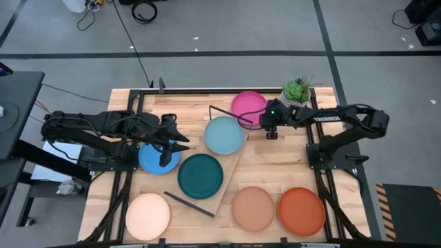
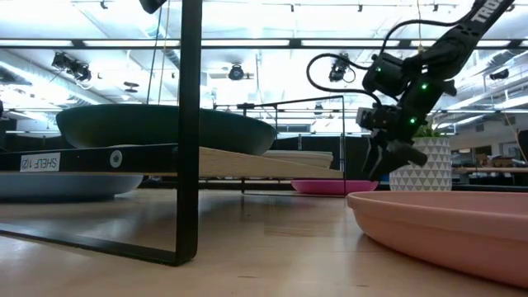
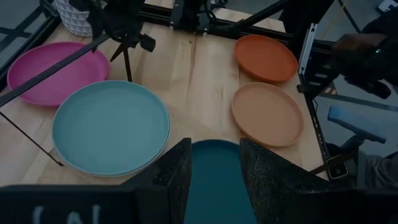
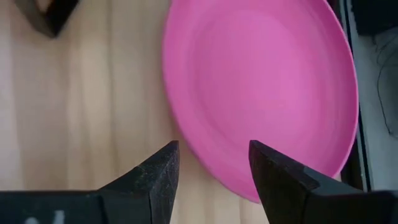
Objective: Place and stack plates onto a shelf
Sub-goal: Stack the pink plate on top of the dark green plate, then stack the blue plate on top of the pink plate
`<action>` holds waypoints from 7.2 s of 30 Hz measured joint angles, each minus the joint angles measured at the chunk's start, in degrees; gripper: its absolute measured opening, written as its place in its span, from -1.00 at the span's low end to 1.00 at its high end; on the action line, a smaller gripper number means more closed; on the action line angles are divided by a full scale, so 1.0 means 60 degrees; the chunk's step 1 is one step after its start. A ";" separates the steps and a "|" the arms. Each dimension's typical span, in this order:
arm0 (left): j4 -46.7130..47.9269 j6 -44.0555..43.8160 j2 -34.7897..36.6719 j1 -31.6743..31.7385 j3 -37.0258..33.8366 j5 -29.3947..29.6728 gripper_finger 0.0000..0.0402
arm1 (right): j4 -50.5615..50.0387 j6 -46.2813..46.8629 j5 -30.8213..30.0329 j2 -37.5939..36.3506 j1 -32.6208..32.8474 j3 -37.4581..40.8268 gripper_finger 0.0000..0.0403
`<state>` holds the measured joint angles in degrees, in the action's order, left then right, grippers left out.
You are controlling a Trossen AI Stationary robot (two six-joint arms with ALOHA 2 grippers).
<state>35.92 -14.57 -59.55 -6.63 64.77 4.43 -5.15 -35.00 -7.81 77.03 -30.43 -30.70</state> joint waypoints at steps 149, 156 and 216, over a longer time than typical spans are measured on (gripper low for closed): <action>0.1692 0.1297 -0.2136 0.6747 -0.3701 -0.0427 -0.10 | -0.5144 0.5438 -0.1782 0.2517 1.0308 -0.5023 -0.42; 0.2036 0.2053 -0.3469 0.7034 -0.3664 -0.1165 -0.10 | -0.4543 0.5558 -0.1718 0.2517 1.0304 -0.4632 -0.42; 0.6079 0.1419 -0.4462 0.3871 0.3348 -0.2901 -0.93 | -0.5162 0.7567 -0.3009 0.2230 1.0588 -0.4171 -0.42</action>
<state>72.40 -6.06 -86.32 16.59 84.86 -12.98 -36.12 10.40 -25.87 90.41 33.10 -55.72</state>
